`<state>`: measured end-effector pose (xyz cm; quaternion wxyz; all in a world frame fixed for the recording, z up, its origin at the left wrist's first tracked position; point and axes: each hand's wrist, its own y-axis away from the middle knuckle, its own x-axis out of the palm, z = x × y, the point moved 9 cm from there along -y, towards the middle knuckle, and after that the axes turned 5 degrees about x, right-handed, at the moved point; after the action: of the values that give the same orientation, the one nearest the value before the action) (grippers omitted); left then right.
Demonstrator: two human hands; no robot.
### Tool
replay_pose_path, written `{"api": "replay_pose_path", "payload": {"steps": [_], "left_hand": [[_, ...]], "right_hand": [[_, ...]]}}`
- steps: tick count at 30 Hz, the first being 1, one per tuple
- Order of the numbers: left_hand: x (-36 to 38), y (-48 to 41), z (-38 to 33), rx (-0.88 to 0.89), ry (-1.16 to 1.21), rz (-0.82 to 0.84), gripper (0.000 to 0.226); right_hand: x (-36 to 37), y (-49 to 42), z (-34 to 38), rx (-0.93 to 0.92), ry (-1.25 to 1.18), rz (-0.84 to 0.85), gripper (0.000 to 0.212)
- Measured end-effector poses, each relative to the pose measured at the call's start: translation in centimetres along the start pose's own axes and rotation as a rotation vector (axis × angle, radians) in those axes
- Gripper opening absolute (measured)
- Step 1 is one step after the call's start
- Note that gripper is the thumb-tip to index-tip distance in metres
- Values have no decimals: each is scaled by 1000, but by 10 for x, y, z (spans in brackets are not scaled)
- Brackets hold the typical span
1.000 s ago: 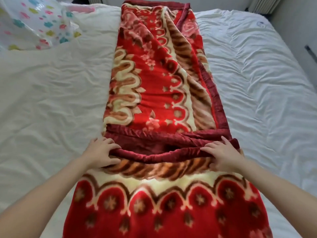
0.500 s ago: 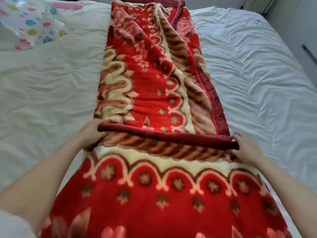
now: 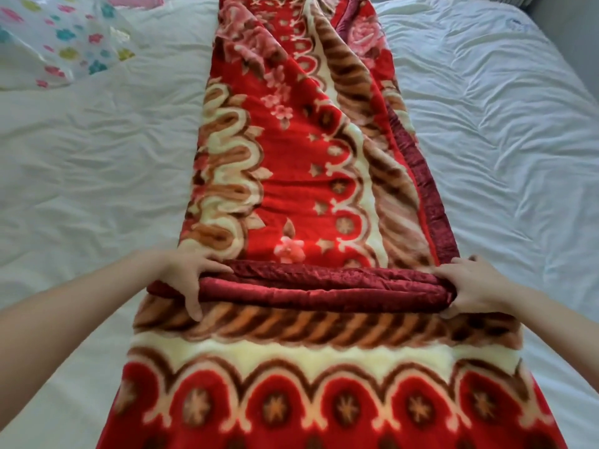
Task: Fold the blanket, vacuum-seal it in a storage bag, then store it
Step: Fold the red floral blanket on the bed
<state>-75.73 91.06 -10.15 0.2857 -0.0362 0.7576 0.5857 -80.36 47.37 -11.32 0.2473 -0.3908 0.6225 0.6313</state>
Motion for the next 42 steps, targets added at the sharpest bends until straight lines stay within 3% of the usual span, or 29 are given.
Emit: {"api": "replay_pose_path", "payload": {"steps": [4, 6, 9, 11, 13, 16, 18, 22, 23, 25, 27, 28, 32, 36, 38, 40, 42], "left_hand": [[12, 15, 26, -47, -11, -199, 127], [21, 17, 33, 17, 244, -327, 106], [43, 21, 34, 42, 616, -418, 66], [56, 22, 39, 17, 821, -481, 71], [59, 24, 38, -41, 836, -545, 62], [43, 32, 38, -173, 585, -656, 38], [35, 32, 35, -173, 540, -590, 36], [50, 27, 25, -87, 932, -362, 51], [54, 26, 28, -85, 980, -398, 57], [64, 34, 36, -96, 1109, -493, 77], [71, 44, 35, -47, 1191, -483, 104], [71, 50, 28, 14, 1153, -435, 108], [52, 74, -8, 151, 895, -219, 85], [19, 76, -3, 100, 837, -151, 81], [-6, 73, -1, 52, 810, -226, 83], [-27, 65, -31, 81, 693, -258, 79], [-30, 51, -95, 215, 442, -148, 80]], "right_hand": [[4, 15, 2, -22, -172, 9, 49], [3, 20, 2, 11, -235, -4, 43], [5, 28, 1, 54, -212, -105, 69], [10, 32, -4, 133, -119, -163, 80], [15, 36, -8, 218, -78, -221, 78], [14, 45, -6, 274, -89, -315, 68], [16, 46, -6, 260, -122, -312, 66], [30, 41, -2, 134, -255, -2, 79], [24, 46, 7, 71, -228, -67, 75], [6, 75, 31, -96, -126, -426, 53], [14, 124, 57, -267, -46, -655, 48], [24, 144, 64, -323, -15, -711, 47], [28, 168, 72, -423, 66, -736, 35], [15, 175, 84, -541, 109, -796, 32], [17, 181, 87, -582, 125, -809, 27], [15, 185, 89, -599, 126, -816, 21], [9, 187, 88, -595, 129, -832, 17]]}}
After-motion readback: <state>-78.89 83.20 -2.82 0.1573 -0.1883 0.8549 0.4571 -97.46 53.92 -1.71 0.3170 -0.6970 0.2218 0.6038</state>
